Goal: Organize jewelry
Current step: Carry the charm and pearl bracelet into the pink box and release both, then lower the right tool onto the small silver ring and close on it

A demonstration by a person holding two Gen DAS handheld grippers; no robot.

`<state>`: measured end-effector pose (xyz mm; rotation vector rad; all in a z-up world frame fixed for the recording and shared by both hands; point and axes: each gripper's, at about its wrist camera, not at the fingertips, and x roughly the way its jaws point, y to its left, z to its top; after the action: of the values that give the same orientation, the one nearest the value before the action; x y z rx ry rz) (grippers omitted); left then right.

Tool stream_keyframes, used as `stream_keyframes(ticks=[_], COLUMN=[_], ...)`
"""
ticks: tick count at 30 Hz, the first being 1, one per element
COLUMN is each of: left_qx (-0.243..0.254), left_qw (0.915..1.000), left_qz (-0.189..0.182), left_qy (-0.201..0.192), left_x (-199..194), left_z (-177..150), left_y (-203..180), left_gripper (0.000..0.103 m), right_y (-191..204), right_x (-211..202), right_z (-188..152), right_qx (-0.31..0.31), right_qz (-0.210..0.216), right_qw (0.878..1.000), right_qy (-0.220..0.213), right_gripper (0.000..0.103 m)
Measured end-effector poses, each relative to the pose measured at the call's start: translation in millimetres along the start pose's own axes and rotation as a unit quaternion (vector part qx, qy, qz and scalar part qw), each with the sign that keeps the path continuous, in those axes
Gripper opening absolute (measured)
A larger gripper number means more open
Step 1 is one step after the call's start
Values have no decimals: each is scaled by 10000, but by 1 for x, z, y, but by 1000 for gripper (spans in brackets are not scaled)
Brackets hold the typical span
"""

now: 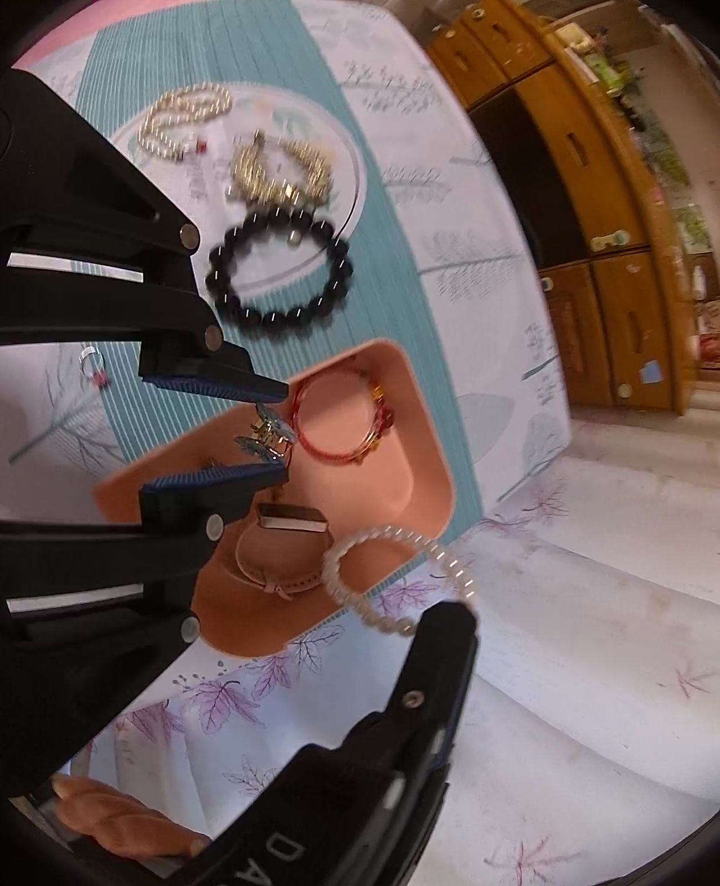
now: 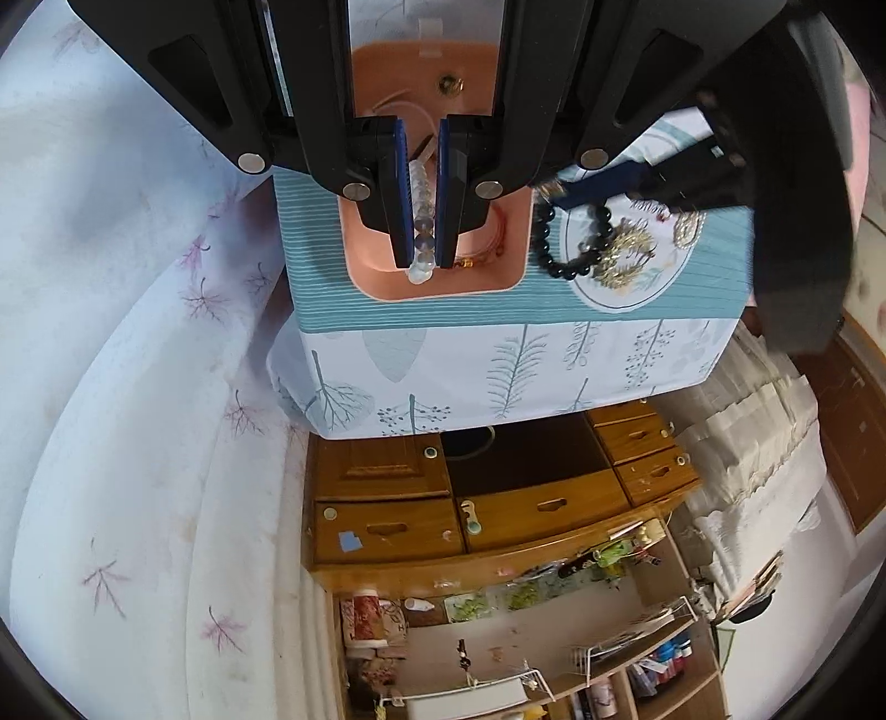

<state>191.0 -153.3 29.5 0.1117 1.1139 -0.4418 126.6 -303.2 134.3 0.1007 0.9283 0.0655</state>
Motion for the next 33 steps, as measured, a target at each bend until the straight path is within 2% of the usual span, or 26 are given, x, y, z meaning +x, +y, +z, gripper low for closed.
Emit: stream_keyframes(ticks=[5,12,14,16,17,26,33], left_qx=[-57,-244,-251,-264,-258,-314,-425], left_qw=[9999,9990,9989,9989,9990,9993,9991], left_qz=[-50,-262,-292,-301,-300,-196,-64], left_qy=[154,261,257,228,192,68,-6], left_x=[19,20,18,13,11,-13,-34], left_z=[-1,-2,-4,-6,-7,-24,-42], left_y=[-4,5,8,10,11,29,50], left_gripper=[20,21,25,35,37,37,37], right_y=[2,8,9,11,11,19,33], right_x=[33,63,68,69,68,50,37], right_z=[2,2,0,-2,-2,-18,-44], right_qx=[147,246,248,241,244,99,-88], right_qz=[-81,-48,-89,-94,-95,-108,15], right_qw=[9998,9992,9990,9990,9990,9992,9986], right_qy=[78,325,356,362,359,384,517], right_gripper=[8,9,10,11,11,11,11])
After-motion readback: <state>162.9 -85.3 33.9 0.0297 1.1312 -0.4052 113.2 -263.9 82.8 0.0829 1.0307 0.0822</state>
